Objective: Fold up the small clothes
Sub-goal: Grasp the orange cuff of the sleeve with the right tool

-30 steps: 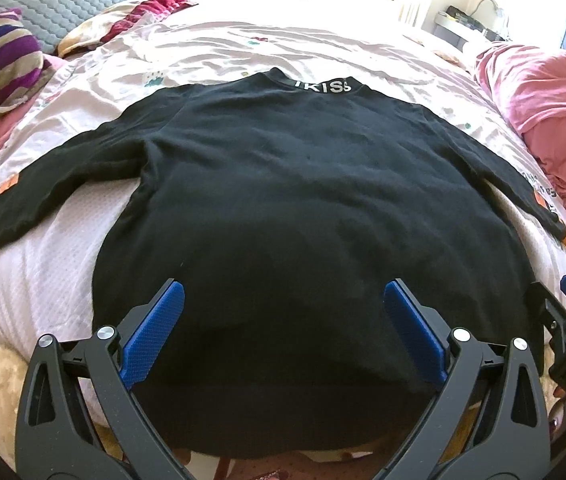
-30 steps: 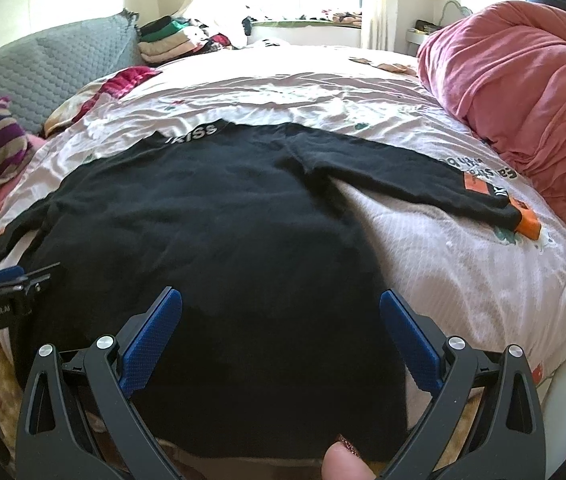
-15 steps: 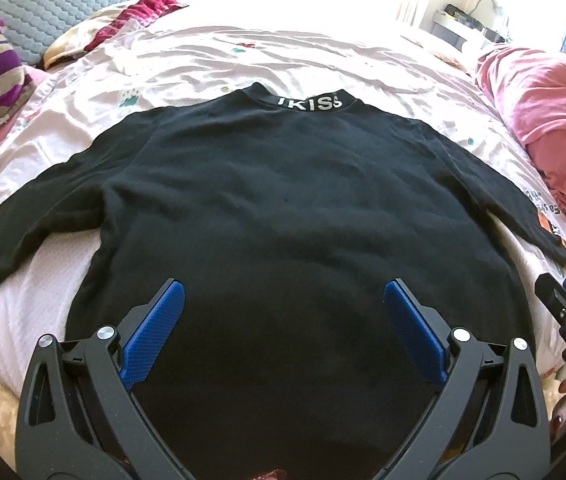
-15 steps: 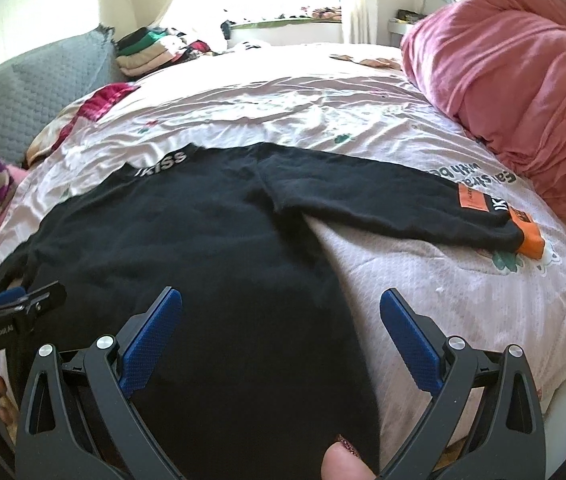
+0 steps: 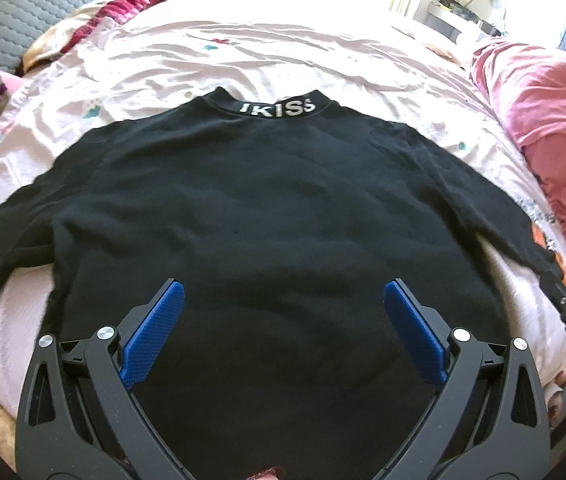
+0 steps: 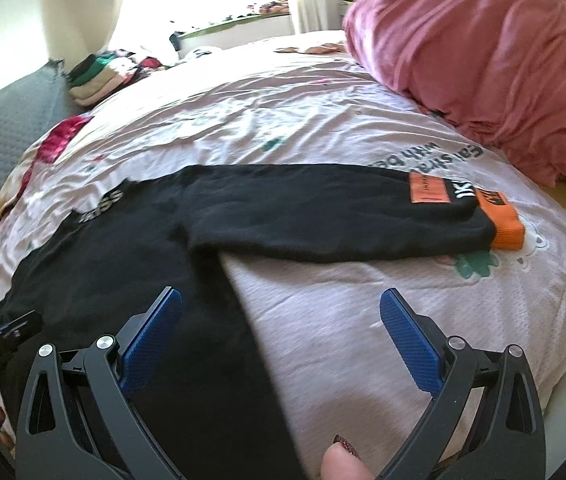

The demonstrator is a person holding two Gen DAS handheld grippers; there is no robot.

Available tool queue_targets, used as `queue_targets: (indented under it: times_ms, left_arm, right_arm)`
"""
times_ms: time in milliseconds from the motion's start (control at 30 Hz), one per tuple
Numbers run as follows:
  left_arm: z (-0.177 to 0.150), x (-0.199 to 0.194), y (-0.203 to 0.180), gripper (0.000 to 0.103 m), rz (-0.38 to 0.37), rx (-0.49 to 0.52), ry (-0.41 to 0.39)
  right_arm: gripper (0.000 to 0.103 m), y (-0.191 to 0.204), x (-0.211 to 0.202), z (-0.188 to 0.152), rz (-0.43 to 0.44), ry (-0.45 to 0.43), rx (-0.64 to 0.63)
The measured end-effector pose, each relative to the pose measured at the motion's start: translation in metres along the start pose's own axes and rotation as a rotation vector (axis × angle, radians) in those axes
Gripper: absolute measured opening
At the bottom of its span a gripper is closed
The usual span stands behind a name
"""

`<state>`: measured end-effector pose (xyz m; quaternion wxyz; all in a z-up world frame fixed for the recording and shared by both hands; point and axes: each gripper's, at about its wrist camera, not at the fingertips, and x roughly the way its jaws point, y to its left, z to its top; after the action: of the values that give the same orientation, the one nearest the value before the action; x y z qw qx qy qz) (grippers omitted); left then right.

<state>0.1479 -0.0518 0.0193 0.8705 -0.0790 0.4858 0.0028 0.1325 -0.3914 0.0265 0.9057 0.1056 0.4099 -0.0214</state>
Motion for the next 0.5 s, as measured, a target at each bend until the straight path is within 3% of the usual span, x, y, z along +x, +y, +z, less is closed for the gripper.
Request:
queue_targets:
  times_ms: [500]
  left_arm:
    - [0.046,0.021,-0.045,0.094,-0.028,0.099,0.012]
  right_arm:
    - [0.099,-0.086,0.029,0.029,-0.124,0.023,0.231]
